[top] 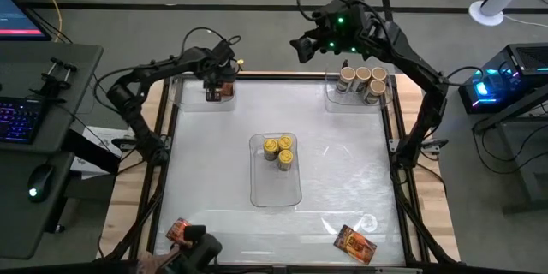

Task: Sort spices by type
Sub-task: Put the top left brown seasoning bag into the left transparent bin, then put the left brown seasoning bag into the left transparent

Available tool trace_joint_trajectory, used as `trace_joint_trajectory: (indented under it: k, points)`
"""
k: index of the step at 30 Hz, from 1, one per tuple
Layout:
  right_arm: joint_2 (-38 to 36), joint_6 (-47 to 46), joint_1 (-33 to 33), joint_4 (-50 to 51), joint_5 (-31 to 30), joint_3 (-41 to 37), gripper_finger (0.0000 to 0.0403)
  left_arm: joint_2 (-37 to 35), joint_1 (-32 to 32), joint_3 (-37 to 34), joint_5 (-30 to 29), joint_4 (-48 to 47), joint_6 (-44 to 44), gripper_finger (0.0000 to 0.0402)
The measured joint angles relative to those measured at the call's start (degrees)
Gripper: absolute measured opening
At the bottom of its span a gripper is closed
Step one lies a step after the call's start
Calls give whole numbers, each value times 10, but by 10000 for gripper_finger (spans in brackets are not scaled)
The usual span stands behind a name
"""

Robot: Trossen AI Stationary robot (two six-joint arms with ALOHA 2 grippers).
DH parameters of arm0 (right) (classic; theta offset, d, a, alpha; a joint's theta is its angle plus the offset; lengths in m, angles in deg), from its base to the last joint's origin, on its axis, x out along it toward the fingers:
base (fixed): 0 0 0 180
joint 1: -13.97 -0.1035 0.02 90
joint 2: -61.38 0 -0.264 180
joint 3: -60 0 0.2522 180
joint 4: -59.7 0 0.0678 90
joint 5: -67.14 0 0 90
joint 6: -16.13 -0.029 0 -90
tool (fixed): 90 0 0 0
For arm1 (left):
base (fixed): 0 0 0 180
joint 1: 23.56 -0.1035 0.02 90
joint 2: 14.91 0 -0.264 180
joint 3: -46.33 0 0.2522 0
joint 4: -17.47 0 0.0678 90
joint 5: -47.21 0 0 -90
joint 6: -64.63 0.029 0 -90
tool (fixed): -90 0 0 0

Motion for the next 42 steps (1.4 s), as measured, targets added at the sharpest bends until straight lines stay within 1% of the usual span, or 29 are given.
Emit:
trace_joint_trajectory:
  k: [4,10,13,17,22,24,26,28,30,32,34,36,39,42]
  points:
    - [0,-11,-10,7,-18,0,302,22,-4,0,-15,-4,-19,23]
    - [0,-11,-19,11,-20,0,302,33,-3,0,-24,3,-43,52]
    - [0,-11,-21,11,-20,0,302,33,-3,0,-24,12,-53,76]
    - [0,-11,-21,11,-20,0,302,33,-3,0,-28,11,-54,117]
    - [0,-10,-21,11,-20,0,302,26,10,3,-69,7,-69,167]
    - [0,-8,-20,11,-20,0,302,14,15,11,-68,-3,-88,182]
    - [0,4,-18,11,-20,0,302,-6,21,22,-44,-16,-125,192]
    - [0,15,-17,11,-20,0,302,-35,27,30,1,-25,-180,197]
    - [0,27,-14,11,-19,0,302,-77,35,30,49,-32,-253,199]
    - [0,37,-13,11,-17,0,302,-125,48,30,92,-39,-347,200]
    - [0,46,-10,11,-16,0,302,-175,74,30,121,-59,-433,200]
    - [0,51,-10,11,-16,0,302,-226,121,30,123,-85,-499,200]
    - [0,68,-10,11,-16,0,302,-292,232,30,83,-140,-604,200]
    - [0,82,-10,11,-14,0,302,-338,382,30,20,-208,-724,200]
